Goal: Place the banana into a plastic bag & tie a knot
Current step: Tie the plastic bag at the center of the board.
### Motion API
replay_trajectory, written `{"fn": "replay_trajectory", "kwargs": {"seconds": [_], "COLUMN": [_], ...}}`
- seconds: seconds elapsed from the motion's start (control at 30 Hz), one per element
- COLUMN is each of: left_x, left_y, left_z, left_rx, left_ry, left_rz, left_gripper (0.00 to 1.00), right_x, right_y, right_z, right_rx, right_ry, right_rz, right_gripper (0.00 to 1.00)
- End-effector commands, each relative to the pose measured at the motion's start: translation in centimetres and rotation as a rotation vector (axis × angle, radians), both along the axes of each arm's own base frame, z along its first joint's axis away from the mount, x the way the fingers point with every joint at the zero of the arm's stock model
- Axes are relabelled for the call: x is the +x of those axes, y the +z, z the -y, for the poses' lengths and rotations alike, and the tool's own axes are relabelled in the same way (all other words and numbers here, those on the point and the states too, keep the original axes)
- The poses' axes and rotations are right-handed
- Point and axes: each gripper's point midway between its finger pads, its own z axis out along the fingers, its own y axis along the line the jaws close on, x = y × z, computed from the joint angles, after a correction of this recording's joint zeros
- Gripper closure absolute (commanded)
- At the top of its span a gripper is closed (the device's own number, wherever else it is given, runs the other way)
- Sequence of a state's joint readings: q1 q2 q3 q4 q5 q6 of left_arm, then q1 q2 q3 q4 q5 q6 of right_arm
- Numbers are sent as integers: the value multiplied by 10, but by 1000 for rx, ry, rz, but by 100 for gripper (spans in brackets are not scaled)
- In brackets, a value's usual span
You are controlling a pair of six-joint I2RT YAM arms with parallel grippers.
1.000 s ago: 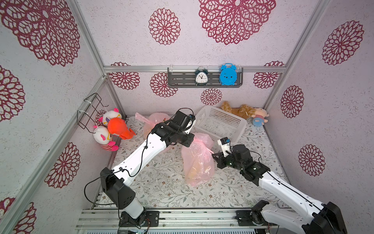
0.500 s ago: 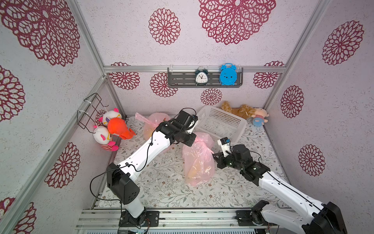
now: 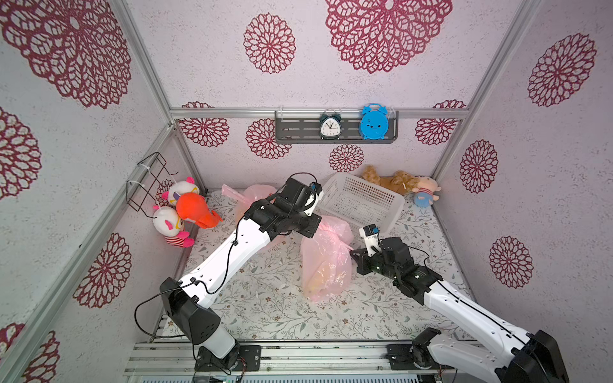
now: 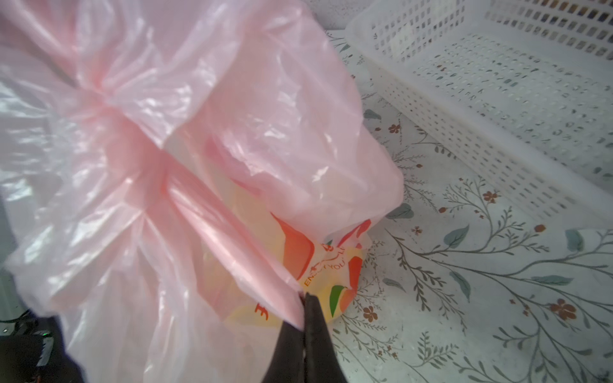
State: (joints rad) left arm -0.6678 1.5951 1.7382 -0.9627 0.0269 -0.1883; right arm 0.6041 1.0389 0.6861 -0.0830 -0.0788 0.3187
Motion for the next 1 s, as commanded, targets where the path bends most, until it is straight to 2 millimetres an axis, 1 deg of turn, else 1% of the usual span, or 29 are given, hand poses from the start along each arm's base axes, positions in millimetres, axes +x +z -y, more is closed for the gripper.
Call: {"fn": "replay_trajectory", "kwargs": {"seconds": [0.0,0.17,0.23,0.27,0.33,0.4,0.47,0.53,0.6,0.7,0.83,0.9,0.97], "left_x": [6,7,7,6,2,2,1,5,8,11,12,13,15], "left_y": [25,36,39,39,41,43,44,44,48,55,68,74,77], "left_z": [-13,-22,-21,-18,-8,-3,0,-7,-18,-39,-52,-55,-59], "left_rx": [-47,-108,-163,-199,-288,-335,-351,-316,-286,-212,-175,-170,-163], "left_ry": [54,61,37,13,-65,-91,-103,-56,-4,86,126,132,147], "left_rz": [72,88,73,54,0,-20,-36,-32,3,48,96,117,136], "left_gripper": [100,100,100,100,100,100,100,100,100,100,100,100,100], "right_x": [8,10,10,11,12,13,15,18,22,28,33,33,33], "right_y": [-17,-34,-28,-20,4,23,34,38,35,17,-3,-13,-18], "right_z": [37,71,76,71,54,40,29,21,21,34,53,59,67], "right_rx": [-131,-254,-255,-229,-139,-77,-57,-52,-74,-174,-288,-325,-356], "right_ry": [-186,-338,-361,-344,-272,-208,-160,-128,-138,-199,-287,-307,-338], "right_rz": [-51,-73,-60,-41,22,64,78,79,67,20,-21,-41,-45], "right_gripper": [100,100,100,100,100,100,100,100,100,100,100,100,100]}}
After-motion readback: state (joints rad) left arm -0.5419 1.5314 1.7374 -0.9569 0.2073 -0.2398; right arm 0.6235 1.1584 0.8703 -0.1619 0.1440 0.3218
